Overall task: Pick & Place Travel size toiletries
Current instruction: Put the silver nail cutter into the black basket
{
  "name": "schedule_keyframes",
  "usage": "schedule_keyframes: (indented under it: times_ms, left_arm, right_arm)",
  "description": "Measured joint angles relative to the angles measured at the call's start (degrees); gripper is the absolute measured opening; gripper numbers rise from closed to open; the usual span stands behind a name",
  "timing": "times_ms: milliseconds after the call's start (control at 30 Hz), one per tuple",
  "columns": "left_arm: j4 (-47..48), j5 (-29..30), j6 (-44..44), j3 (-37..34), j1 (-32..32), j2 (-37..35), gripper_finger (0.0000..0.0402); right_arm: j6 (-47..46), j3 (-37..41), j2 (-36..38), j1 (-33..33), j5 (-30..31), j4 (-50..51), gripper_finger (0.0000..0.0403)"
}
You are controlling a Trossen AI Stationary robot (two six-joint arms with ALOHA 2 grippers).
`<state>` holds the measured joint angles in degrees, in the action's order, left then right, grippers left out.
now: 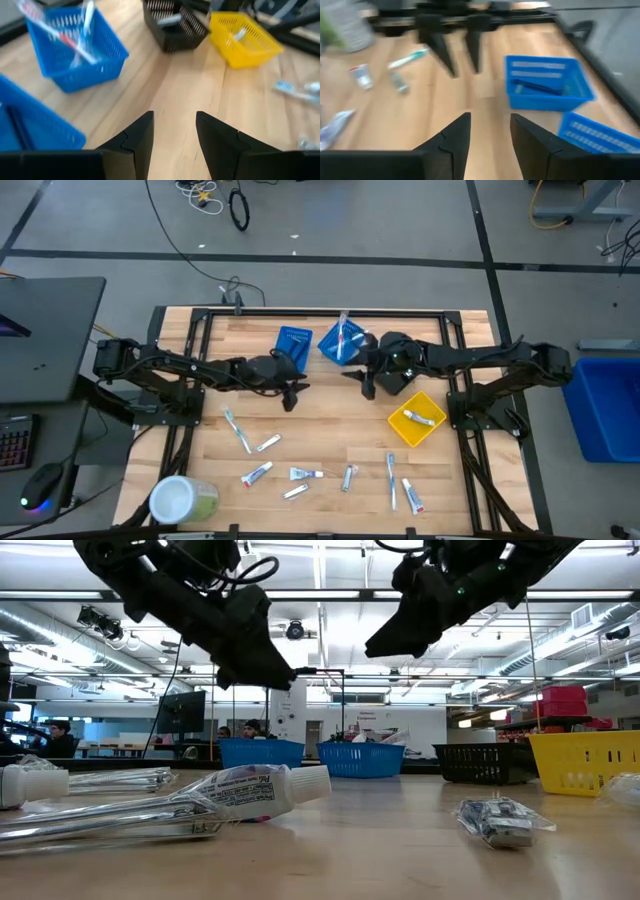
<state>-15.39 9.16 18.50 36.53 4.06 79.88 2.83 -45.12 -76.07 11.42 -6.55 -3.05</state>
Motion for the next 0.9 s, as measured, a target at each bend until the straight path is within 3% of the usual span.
schedule_keyframes:
  times_ms: [133,433,667,800,900]
  left_arm:
    - [4.2,0.2,-0.1,0.0,-0.8,0.0,0.0154]
    - [14.7,-4.8,3.9,0.0,-6.3,0.0,0.0154]
    - [22.2,-6.4,15.4,0.0,-15.5,0.0,0.0154]
    - [22.5,-3.6,19.8,0.0,-22.2,0.0,0.0154]
    - [23.8,2.3,22.1,-0.5,-26.0,0.0,0.0154]
  right_arm:
    - [0.8,0.0,-0.8,-0.2,-3.1,-0.3,0.014]
    - [2.4,0.0,-2.1,0.1,13.2,-9.5,0.0171]
    - [-0.1,0.0,-2.1,0.1,15.5,-9.3,0.02]
    - [-1.3,0.0,-2.1,0.1,15.4,-9.2,0.0208]
    - [-2.2,0.0,-2.1,0.0,15.4,-8.9,0.0211]
